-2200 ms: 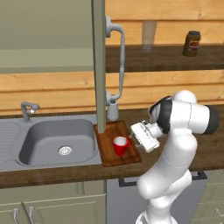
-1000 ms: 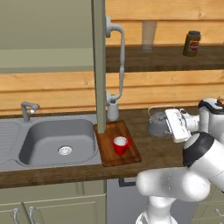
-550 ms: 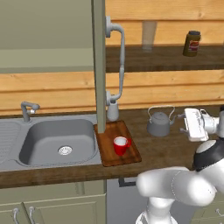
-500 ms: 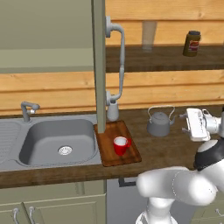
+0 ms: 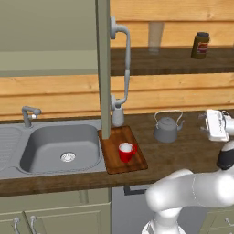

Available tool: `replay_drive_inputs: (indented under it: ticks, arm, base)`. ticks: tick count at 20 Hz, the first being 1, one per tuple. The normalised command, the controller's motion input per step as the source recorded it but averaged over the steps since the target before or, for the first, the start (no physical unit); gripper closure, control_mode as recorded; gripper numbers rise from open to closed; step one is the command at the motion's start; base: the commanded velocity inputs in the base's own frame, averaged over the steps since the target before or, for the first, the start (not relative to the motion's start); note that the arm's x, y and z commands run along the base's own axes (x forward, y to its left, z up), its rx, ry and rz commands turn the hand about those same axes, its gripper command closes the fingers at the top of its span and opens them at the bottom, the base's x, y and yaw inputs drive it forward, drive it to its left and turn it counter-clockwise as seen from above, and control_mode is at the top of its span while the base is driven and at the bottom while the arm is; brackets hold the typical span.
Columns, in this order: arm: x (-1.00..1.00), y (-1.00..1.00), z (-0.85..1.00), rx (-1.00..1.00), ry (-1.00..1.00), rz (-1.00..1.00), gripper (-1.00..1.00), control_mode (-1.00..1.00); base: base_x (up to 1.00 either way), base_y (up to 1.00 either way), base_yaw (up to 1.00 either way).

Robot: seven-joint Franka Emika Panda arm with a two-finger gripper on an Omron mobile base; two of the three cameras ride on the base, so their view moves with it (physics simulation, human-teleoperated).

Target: Pick the kettle from the counter and place it on the tray. Then pick the mug from the cabinet and place it on the tray. Then close the cabinet doors.

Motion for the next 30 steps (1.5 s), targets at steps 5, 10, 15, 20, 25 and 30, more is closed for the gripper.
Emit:
replay_drive_inputs:
  ticks: [5,10,15,20,25,30]
  arm:
    - [0.54,-0.34,-0.09,0.05,0.0,0.01,-1.0,-1.0]
    - [0.51,-0.05,-0.31,0.0,0.0,0.0,-1.0,-1.0]
    - [0.44,0.1,-0.23,-0.02,0.04,-0.05,-1.0,-1.0]
    - [0.45,0.01,-0.05,0.0,0.09,-0.06,-1.0,-1.0]
    - [0.46,0.08,-0.17,0.0,0.09,-0.05,-1.0,-1.0]
    - [0.43,0.01,-0.14,0.0,0.07,-0.04,-1.0,-1.0]
  base:
    - [0.0,0.0,0.0]
    - [0.0,0.0,0.0]
    - [0.0,0.0,0.0]
    - [0.0,0.0,0.0]
    - [0.0,0.0,0.0]
    - [0.0,0.0,0.0]
